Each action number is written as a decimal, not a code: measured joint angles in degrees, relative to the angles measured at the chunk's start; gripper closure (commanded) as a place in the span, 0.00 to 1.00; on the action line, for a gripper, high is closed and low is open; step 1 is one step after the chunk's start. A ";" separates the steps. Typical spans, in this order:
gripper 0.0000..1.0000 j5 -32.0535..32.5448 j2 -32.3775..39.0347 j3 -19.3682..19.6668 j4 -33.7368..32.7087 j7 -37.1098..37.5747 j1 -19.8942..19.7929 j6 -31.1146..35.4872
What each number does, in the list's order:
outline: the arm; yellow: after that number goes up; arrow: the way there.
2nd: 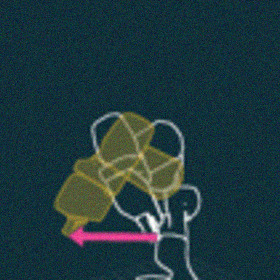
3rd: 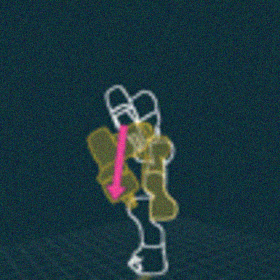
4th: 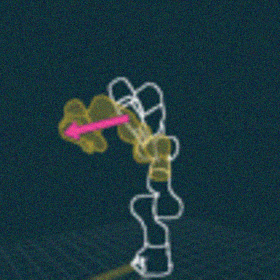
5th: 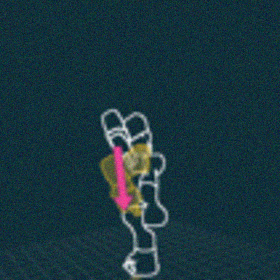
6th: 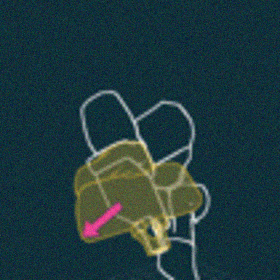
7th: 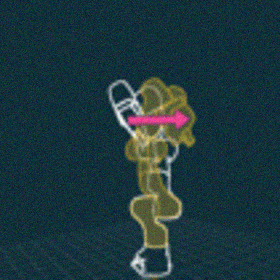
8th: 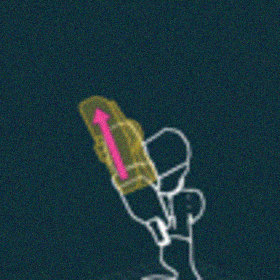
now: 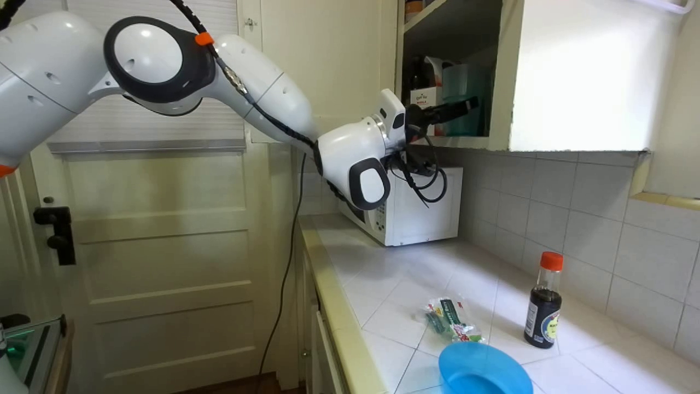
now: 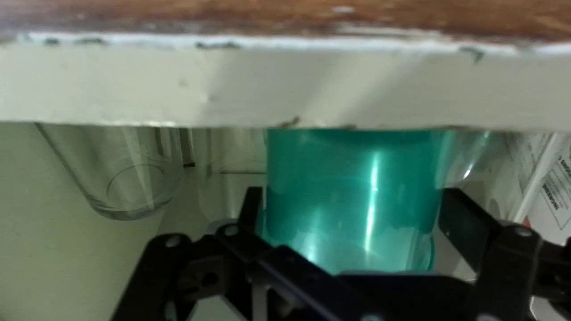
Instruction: Put the blue cup inside the upper cabinet on the left.
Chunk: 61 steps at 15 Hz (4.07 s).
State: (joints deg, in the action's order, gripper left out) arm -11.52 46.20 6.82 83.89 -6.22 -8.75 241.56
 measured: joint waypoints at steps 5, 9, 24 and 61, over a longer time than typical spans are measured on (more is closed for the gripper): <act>0.00 -4.14 0.10 4.03 0.05 0.10 3.88 0.00; 0.00 -9.32 0.54 9.68 0.14 0.77 8.76 0.00; 0.31 -13.74 1.85 24.52 4.66 17.25 16.34 0.00; 0.00 7.72 -1.79 -1.96 3.67 14.44 -3.67 -3.81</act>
State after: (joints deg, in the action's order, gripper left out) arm -3.80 44.42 4.85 87.56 8.22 -12.42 237.74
